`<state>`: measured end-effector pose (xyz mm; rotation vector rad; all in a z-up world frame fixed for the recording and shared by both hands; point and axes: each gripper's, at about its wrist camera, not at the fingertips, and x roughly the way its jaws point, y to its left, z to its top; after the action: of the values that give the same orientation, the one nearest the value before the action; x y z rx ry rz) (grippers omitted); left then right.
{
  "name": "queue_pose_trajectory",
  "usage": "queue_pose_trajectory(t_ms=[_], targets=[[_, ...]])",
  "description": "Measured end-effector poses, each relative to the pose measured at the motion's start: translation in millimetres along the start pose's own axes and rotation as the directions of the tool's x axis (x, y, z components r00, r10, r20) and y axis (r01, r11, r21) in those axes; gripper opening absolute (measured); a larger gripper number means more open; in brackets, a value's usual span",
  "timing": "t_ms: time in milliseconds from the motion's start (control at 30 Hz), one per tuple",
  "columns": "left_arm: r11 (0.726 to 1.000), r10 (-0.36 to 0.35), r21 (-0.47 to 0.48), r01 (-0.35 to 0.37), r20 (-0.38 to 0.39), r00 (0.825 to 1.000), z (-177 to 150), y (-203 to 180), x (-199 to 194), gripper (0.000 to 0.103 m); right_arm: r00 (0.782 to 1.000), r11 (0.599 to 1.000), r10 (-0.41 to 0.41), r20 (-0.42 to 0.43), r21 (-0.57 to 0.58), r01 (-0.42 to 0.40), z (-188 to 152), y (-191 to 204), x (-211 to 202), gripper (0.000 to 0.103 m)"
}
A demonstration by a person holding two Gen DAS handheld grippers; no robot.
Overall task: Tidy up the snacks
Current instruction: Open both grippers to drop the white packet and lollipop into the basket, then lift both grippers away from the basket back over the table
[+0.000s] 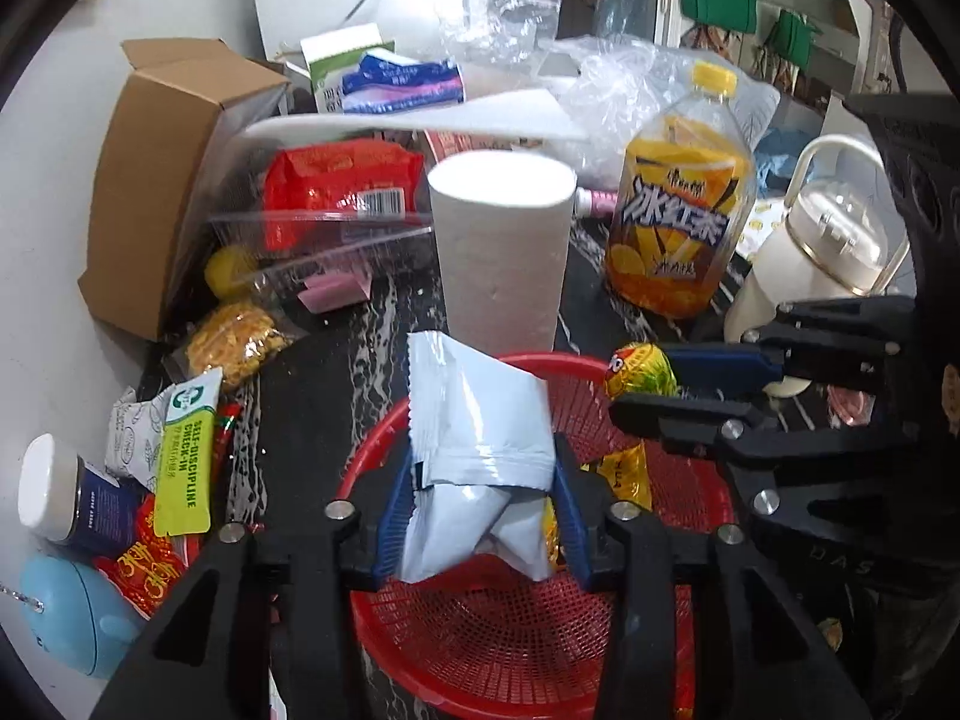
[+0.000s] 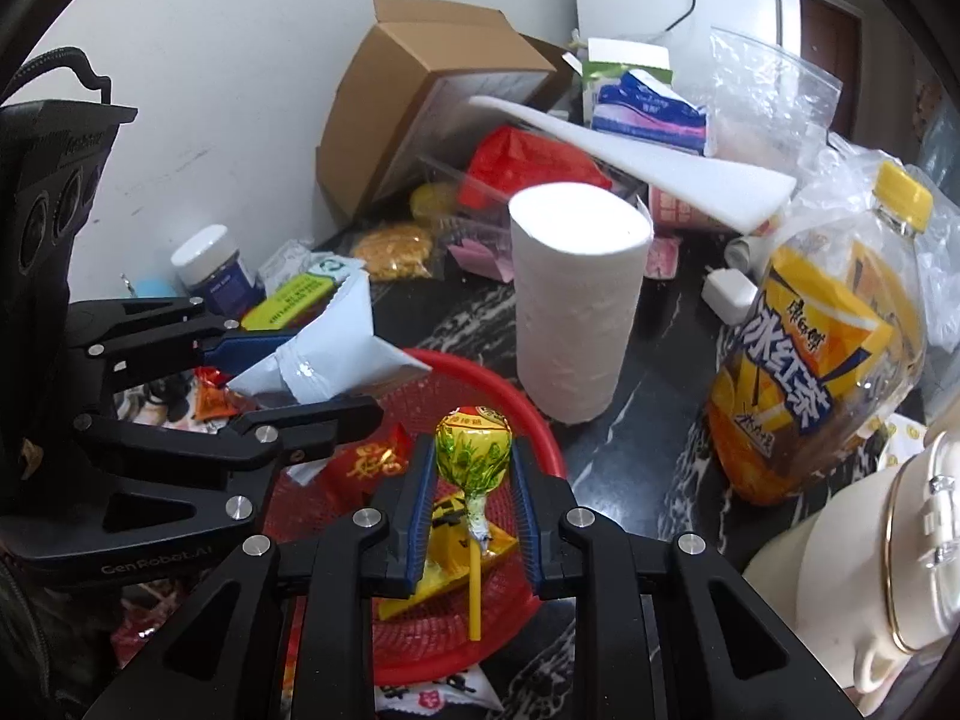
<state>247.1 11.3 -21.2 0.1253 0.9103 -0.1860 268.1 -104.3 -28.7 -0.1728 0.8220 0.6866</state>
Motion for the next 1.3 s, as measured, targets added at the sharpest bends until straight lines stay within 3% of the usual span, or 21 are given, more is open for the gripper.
queue_pose_trajectory(t_ms=[200, 367, 500, 1000, 1300], targets=[[1.0, -0.018, -0.02, 0.017, -0.045, 0.999, -1.7, 0.1, 11.3, 0.045, 1.0, 0.999, 0.015, -0.009, 0.042, -0.015, 0.6, -8.6, 1.8, 0.04], [1.0, 0.002, -0.021, -0.003, -0.051, 0.999, -0.8, 1.4, 13.4, 0.05, 1.0, 0.998, -0.003, -0.005, 0.067, 0.003, 1.1, -14.9, -1.9, 0.04], [0.999, 0.012, -0.03, -0.014, -0.051, 0.999, -0.6, 3.6, 13.6, 0.065, 1.0, 0.997, -0.014, -0.004, 0.072, 0.014, 1.5, -15.4, -4.1, 0.039], [0.998, 0.05, -0.027, -0.05, 0.007, 0.999, 3.4, 0.9, -12.0, 0.065, 0.998, 0.995, -0.054, 0.029, 0.084, 0.051, -0.5, -11.3, -24.0, 0.04], [0.999, 0.028, -0.047, -0.024, 0.094, 0.995, -1.9, -6.5, -61.6, 0.065, 0.99, 0.991, -0.101, 0.096, 0.099, 0.091, -5.5, 3.4, -68.8, 0.04]])
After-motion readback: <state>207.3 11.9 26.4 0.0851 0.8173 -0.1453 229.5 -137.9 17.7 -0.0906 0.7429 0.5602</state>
